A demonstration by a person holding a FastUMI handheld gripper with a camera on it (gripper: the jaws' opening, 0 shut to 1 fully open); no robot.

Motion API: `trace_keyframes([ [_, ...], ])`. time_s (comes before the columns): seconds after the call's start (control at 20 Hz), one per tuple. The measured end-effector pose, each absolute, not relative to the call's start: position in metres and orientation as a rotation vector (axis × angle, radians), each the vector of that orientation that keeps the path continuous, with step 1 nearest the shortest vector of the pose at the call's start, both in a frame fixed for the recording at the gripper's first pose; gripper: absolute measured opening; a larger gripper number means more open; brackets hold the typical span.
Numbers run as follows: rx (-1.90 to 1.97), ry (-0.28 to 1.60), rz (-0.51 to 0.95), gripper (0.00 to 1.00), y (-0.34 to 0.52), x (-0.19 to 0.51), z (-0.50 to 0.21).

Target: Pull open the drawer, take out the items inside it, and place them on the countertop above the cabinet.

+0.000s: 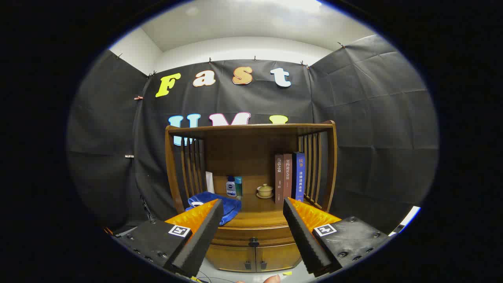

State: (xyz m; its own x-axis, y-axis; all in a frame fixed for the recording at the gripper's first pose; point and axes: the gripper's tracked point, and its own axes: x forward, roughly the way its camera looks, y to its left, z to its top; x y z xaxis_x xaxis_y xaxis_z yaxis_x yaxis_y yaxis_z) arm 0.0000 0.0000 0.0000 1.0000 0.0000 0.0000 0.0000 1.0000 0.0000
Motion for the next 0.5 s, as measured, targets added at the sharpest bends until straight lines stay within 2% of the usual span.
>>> trace_keyframes([
  [0.5, -0.008, -0.011, 0.012, 0.98, 0.0027, -0.0016, 0.0002],
])
